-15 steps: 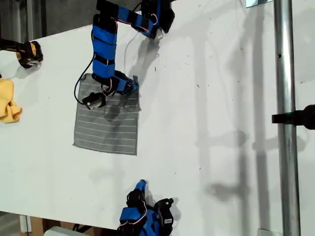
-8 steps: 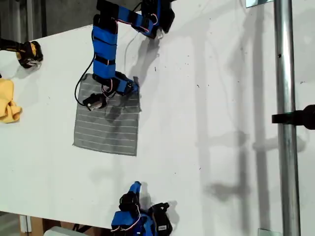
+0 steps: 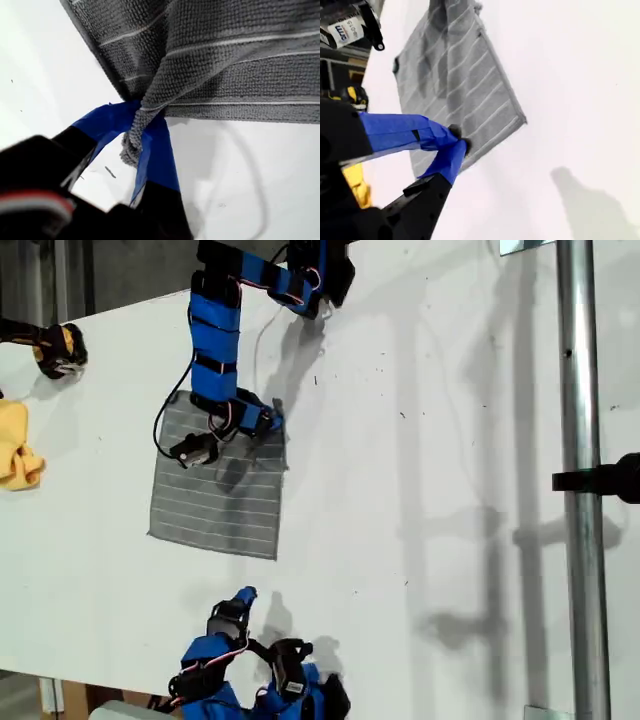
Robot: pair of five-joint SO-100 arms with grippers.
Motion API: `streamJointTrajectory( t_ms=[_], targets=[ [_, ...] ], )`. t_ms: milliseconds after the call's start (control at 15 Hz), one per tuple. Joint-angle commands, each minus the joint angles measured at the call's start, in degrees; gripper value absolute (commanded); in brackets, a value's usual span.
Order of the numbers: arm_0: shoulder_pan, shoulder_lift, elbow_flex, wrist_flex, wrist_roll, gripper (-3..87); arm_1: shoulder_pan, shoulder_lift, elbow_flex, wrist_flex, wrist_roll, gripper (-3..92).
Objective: Grasp corners of a towel and fold twice.
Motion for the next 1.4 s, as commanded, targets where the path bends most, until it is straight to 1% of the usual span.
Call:
streamJointTrajectory(
  t_ms=[0, 133, 267, 400, 467, 533, 600, 667, 733, 800, 867, 933, 1133, 1333],
  targets=[
    [-3.9, -7.3, -8.9, -0.1, 10.7, -2.1, -1.1, 4.0, -3.6, 0.2, 0.7, -0.1],
    [-6.2, -16.8, -16.9, 2.0, 18.1, -2.1, -1.4, 4.5, -3.6, 0.3, 1.1, -0.1],
    [-7.1, -26.2, -26.4, 5.3, 21.4, -2.1, -1.8, 4.9, -3.5, 0.4, 1.6, -0.1],
    [-7.6, -32.2, -32.9, 7.4, 22.7, -2.1, -2.1, 5.2, -3.3, 0.4, 2.0, -0.1],
    [-7.5, -35.1, -35.9, 9.1, 24.8, -2.1, -2.3, 5.4, -3.2, 0.6, 2.1, -0.1],
    [-7.5, -37.2, -37.4, 9.4, 26.1, 0.2, -2.3, 5.4, -3.1, 0.6, 2.2, -0.1],
    [-7.7, -38.2, -38.1, 10.3, 26.0, 11.1, -2.4, 5.4, -3.1, 0.7, 2.2, -0.1],
    [-7.8, -38.2, -38.6, 11.2, 25.8, 18.9, -2.4, 5.4, -2.9, 0.8, 2.2, -0.1],
    [-7.4, -37.5, -38.4, 11.3, 27.0, 25.9, -2.5, 5.4, -2.5, 0.8, 2.3, -0.1],
    [-6.7, -37.4, -38.8, 11.7, 29.4, 35.0, -2.5, 5.4, -2.2, 0.7, 2.5, -0.1],
    [-6.2, -38.0, -40.1, 12.6, 32.3, 35.5, -2.5, 5.4, -2.1, 0.5, 2.5, -0.1],
    [-6.5, -38.5, -41.4, 13.1, 33.6, 34.4, -2.5, 5.4, -2.0, 0.5, 2.5, -0.1],
    [-7.3, -39.6, -42.2, 13.9, 34.4, 34.6, -2.5, 6.1, -1.7, 0.5, 2.6, -0.1],
    [-6.2, -42.5, -37.6, 10.3, 32.7, 32.3, -2.5, 6.8, -1.3, 0.5, 2.6, -0.1]
  ],
)
